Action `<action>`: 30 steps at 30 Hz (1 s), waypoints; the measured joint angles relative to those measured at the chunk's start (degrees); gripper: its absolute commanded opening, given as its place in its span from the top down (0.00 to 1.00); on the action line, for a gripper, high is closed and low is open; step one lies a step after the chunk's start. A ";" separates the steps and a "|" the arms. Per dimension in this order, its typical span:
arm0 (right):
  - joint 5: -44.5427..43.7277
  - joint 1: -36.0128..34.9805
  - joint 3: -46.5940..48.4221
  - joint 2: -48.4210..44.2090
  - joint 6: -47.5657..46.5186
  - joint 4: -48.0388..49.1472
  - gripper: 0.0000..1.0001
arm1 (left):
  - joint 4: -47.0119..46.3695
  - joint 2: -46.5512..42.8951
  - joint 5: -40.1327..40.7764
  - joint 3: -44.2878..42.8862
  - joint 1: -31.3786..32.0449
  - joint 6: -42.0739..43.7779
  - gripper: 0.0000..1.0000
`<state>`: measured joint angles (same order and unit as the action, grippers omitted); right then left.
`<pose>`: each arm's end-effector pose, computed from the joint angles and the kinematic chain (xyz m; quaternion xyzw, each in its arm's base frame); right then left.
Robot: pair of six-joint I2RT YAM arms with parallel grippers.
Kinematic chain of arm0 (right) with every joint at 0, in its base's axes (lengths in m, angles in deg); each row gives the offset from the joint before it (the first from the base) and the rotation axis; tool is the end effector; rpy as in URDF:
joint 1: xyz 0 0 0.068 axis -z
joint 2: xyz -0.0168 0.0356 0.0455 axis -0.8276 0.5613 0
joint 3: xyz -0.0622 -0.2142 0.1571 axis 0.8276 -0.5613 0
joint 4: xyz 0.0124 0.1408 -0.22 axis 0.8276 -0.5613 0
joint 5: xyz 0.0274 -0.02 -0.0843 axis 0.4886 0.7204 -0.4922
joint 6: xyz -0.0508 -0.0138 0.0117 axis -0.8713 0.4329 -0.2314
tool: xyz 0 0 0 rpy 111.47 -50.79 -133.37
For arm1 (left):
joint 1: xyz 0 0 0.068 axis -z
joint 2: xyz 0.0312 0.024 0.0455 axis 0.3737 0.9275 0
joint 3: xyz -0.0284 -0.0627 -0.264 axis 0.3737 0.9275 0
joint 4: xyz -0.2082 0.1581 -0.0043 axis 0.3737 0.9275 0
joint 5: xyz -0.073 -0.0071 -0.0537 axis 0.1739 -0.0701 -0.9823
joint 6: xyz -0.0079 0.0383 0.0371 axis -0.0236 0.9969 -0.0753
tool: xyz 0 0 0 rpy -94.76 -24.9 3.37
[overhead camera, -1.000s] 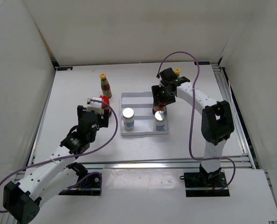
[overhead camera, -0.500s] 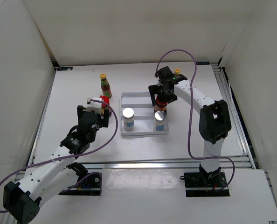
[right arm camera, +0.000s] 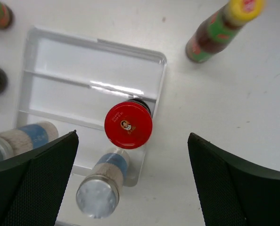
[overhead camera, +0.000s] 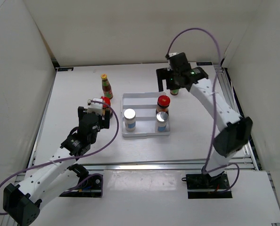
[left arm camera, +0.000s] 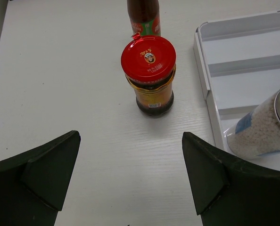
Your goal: Organize the condiment bottles
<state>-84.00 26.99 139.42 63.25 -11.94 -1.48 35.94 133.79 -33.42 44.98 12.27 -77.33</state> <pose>0.3403 0.1809 0.3641 -0.1160 0.9133 0.0576 0.3862 0.1585 -0.0843 0.2660 0.0719 0.8154 0.0611 0.5711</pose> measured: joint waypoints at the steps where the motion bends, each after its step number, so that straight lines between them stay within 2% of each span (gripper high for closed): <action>1: -0.50 0.13 0.42 -2.38 0.02 -0.17 0.00 | 0.09 -0.11 -0.28 0.00 0.00 -0.04 0.00; 6: -1.57 1.62 1.14 -14.71 0.48 -0.37 0.00 | 1.51 1.77 -6.47 -2.47 -1.57 -0.79 0.00; 10: -1.79 2.40 -2.16 -20.24 0.90 -0.92 0.00 | 2.32 9.86 -14.64 -11.39 -7.61 -3.13 0.00; 13: -1.18 2.95 -5.38 -20.90 0.96 -1.79 0.00 | 2.16 16.52 -18.67 -17.84 -10.45 -4.61 0.00; 19: 0.52 4.17 -10.23 -20.57 1.09 -3.78 0.00 | 2.67 27.69 -25.66 -24.55 -14.29 -6.58 0.00; 25: 2.29 4.74 -10.64 -21.44 1.09 -4.09 0.00 | 4.35 35.43 -26.23 -25.38 -16.13 -8.26 0.00; 30: 3.91 5.25 -10.64 -22.86 1.09 -4.11 0.00 | 3.91 37.53 -25.38 -27.12 -16.72 -9.81 0.00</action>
<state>-80.08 32.24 128.77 40.39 -10.85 -5.59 39.85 171.32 -58.79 17.86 -4.45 -87.15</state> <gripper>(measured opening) 0.998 0.998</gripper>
